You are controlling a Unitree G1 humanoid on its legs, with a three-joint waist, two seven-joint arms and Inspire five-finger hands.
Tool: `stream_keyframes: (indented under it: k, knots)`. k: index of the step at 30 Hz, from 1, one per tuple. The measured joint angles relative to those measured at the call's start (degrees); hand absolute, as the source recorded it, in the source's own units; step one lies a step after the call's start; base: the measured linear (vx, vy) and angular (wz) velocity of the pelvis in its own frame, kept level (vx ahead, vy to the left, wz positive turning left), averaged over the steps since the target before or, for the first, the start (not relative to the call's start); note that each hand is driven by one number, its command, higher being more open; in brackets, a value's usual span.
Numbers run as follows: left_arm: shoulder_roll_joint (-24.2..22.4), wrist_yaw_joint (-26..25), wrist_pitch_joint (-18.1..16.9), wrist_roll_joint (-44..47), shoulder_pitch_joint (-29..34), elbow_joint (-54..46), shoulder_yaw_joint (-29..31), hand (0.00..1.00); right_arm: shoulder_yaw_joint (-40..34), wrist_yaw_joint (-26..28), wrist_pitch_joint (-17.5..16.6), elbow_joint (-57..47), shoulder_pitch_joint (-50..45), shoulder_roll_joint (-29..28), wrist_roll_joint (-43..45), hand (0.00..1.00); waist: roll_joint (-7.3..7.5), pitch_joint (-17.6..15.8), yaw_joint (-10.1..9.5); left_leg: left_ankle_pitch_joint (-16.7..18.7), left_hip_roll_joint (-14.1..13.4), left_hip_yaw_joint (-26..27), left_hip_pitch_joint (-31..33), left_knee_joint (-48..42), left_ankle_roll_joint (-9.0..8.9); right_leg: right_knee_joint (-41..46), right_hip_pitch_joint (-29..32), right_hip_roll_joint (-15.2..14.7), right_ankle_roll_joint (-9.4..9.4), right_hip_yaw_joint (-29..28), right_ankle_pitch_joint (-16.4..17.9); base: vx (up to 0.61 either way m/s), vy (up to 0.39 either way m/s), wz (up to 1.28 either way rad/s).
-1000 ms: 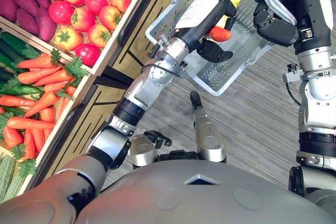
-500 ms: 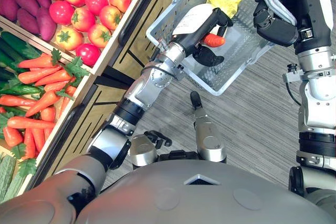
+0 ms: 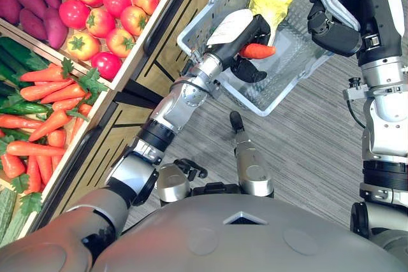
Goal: Pick vegetable in the basket
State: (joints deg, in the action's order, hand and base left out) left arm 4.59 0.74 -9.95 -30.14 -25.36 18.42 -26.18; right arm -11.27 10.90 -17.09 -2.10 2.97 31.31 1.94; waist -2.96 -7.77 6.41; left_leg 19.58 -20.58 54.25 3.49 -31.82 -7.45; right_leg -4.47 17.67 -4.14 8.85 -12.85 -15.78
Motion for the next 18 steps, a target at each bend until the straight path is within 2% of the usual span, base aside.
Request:
stream_keyframes:
  k: [18]
  knots:
    - [-0.1,-1.7,0.1,0.0,0.1,0.0,2.7,1.0,0.0,0.0,0.0,0.0,0.0,0.0,-1.0,0.0,0.05,0.0,-0.01,0.0,0.0,-0.1,0.0,0.0,0.0,0.0,0.0,0.0,0.01,0.1,0.0,0.0,0.0,0.0]
